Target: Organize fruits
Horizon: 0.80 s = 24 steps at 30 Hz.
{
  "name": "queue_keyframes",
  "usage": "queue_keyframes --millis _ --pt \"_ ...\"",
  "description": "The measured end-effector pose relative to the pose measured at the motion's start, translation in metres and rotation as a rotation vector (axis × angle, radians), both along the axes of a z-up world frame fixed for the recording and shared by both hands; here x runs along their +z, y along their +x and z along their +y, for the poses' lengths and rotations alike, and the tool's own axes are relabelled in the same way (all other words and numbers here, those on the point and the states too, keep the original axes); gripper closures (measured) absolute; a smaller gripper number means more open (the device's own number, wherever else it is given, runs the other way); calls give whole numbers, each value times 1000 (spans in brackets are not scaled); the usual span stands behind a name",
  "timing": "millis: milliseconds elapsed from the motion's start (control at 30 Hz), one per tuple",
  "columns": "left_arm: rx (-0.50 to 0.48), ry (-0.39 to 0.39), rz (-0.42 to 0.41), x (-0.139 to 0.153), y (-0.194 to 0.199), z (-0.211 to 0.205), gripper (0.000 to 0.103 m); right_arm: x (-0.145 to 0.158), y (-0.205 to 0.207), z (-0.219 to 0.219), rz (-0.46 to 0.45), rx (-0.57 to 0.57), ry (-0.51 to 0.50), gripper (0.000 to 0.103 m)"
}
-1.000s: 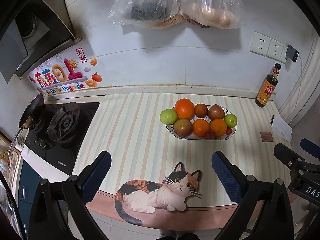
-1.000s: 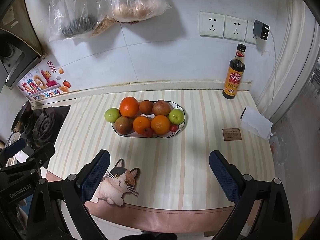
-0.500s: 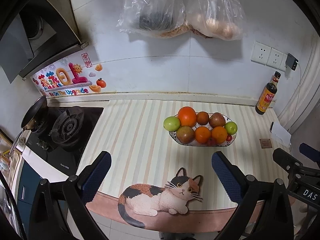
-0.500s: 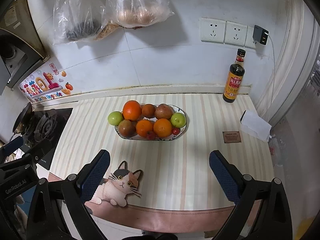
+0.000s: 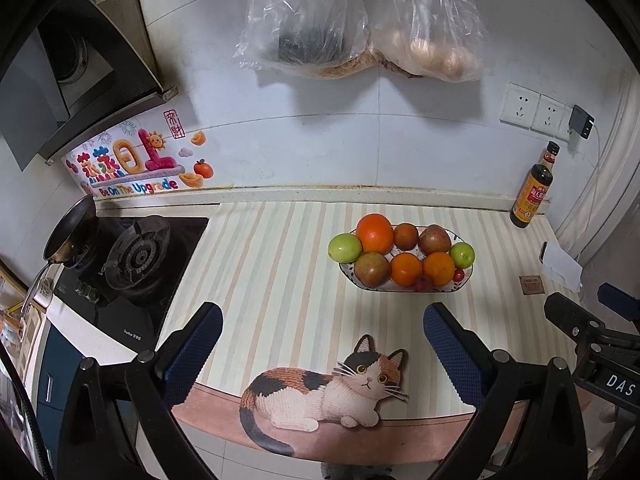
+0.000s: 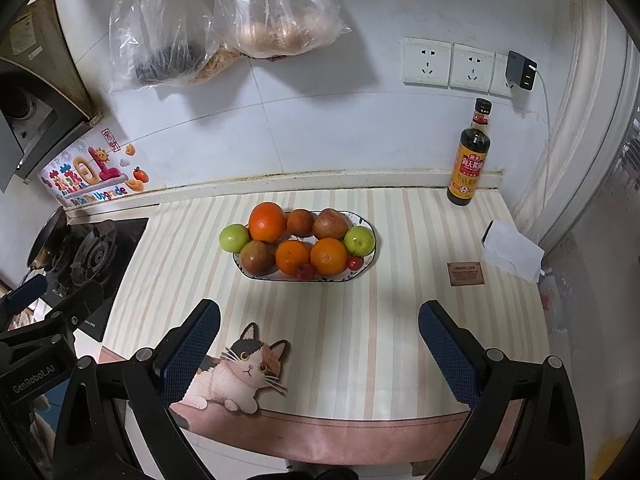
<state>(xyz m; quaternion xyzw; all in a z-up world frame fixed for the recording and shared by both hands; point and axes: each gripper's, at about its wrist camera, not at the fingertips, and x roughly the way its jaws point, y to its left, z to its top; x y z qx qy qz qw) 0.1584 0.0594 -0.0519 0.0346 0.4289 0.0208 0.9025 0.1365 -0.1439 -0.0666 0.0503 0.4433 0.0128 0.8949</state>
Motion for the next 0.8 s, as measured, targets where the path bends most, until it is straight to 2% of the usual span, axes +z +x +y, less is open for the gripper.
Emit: queue_keyframes --millis 800 --pt "-20 -7 -10 3 -5 -3 0 5 -5 -1 -5 0 -5 2"
